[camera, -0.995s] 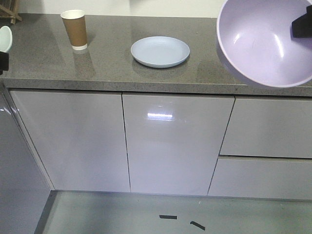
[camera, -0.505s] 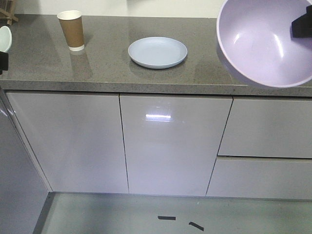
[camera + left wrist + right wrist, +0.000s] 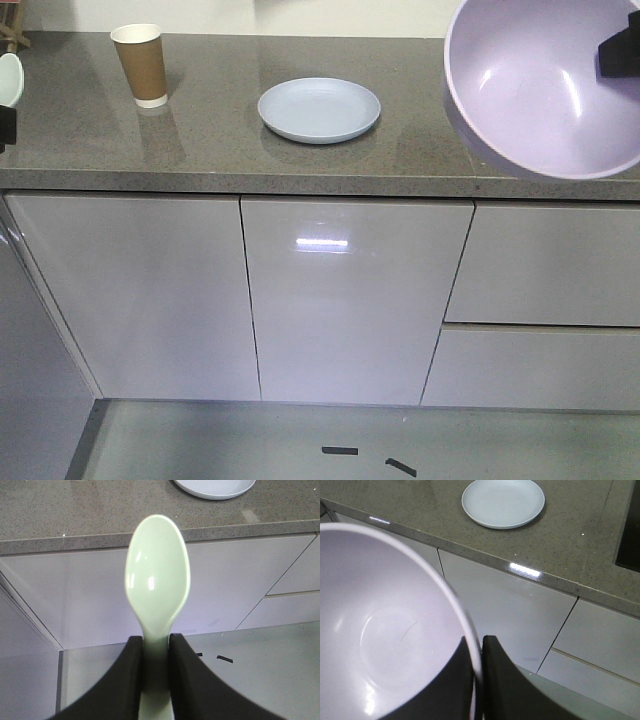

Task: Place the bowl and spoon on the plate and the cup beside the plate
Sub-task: 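Drive toward the counter with the light blue plate and paper cup, then keep driving closer to the light blue plate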

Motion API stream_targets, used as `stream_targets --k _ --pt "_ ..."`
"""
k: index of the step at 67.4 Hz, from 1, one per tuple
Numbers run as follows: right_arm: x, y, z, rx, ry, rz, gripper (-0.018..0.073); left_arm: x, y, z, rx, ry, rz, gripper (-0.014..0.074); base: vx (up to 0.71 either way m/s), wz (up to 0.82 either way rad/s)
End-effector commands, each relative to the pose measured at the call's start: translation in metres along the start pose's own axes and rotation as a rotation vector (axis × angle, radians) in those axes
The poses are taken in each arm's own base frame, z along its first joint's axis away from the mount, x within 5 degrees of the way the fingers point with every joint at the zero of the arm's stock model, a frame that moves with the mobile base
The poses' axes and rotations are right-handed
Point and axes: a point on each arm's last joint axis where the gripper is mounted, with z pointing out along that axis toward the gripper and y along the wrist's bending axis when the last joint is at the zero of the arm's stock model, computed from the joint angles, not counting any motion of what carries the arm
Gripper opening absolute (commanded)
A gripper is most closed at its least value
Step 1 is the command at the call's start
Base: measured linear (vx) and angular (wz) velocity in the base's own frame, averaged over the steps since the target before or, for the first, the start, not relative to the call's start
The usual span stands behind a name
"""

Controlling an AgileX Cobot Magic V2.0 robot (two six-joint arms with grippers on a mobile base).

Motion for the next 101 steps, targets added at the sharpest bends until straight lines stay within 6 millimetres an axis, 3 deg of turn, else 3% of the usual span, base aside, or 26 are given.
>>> stream_targets --k 1,101 --pt "-0.0097 0.0034 -0.0150 0.012 -0.110 -0.004 -0.0004 -0.0097 -0.0012 -0.0137 0.013 -0.101 -0.010 -0.0007 0.03 -0.03" --pt "-0.0097 0.0034 -0.0150 0.012 -0.110 -0.004 -0.0004 -0.0097 -0.0012 -0.0137 0.013 -0.101 -0.010 -0.0007 0.05 0.00"
